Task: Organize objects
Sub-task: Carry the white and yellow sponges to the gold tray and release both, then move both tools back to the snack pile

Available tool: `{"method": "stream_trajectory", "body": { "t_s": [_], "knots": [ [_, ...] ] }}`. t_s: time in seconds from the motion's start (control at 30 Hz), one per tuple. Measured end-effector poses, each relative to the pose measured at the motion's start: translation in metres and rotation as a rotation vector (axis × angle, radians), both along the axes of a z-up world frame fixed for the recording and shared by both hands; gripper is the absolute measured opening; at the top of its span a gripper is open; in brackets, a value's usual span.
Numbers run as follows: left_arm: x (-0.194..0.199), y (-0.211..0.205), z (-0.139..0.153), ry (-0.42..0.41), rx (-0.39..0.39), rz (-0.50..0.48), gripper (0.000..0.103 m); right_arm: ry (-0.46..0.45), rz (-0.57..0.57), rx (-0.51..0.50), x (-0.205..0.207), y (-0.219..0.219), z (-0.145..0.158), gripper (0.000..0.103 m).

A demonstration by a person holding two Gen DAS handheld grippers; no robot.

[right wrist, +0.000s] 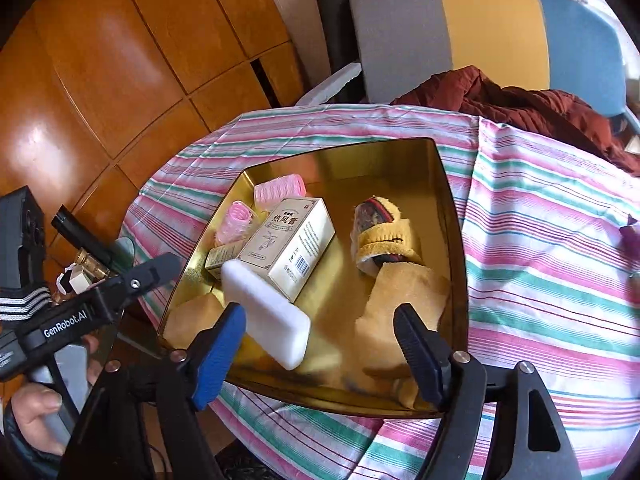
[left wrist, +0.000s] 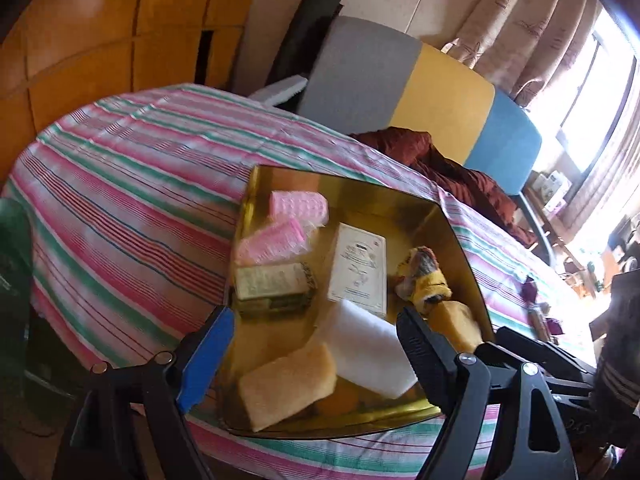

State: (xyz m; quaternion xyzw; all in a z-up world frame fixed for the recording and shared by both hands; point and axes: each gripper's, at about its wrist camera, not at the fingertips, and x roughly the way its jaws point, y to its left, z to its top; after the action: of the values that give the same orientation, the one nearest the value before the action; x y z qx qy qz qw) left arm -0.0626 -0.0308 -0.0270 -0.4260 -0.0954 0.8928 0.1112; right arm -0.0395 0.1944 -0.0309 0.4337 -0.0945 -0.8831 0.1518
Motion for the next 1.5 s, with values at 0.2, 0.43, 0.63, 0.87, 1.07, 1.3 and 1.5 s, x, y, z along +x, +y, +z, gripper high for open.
{"method": "stream_trajectory", "body": {
  "t_s": [0.2, 0.43, 0.63, 0.87, 1.07, 1.3, 1.5],
  "knots": [
    [0.014, 0.009, 0.01, 0.07, -0.123, 0.007, 0.085, 0.042, -0.01, 0.046, 0.007, -0.002, 0.005, 0.091],
    [0.028, 0.028, 0.018, 0.129, -0.202, -0.042, 0.085, 0.095, -0.018, 0.101, 0.016, -0.005, 0.014, 0.096],
    [0.037, 0.041, 0.024, 0.164, -0.23, -0.071, 0.085, 0.12, -0.04, 0.12, 0.022, 0.002, 0.02, 0.099],
    [0.044, 0.057, 0.026, 0.173, -0.239, -0.12, 0.085, 0.135, -0.091, 0.13, 0.027, 0.021, 0.026, 0.099],
    [0.048, 0.071, 0.025, 0.169, -0.243, -0.163, 0.085, 0.133, -0.149, 0.137, 0.029, 0.046, 0.027, 0.1],
    [0.052, 0.086, 0.025, 0.168, -0.253, -0.207, 0.085, 0.115, -0.243, 0.151, 0.029, 0.085, 0.026, 0.101],
    [0.053, 0.1, 0.023, 0.157, -0.258, -0.244, 0.085, 0.1, -0.324, 0.168, 0.032, 0.122, 0.025, 0.101]
  ]
}}
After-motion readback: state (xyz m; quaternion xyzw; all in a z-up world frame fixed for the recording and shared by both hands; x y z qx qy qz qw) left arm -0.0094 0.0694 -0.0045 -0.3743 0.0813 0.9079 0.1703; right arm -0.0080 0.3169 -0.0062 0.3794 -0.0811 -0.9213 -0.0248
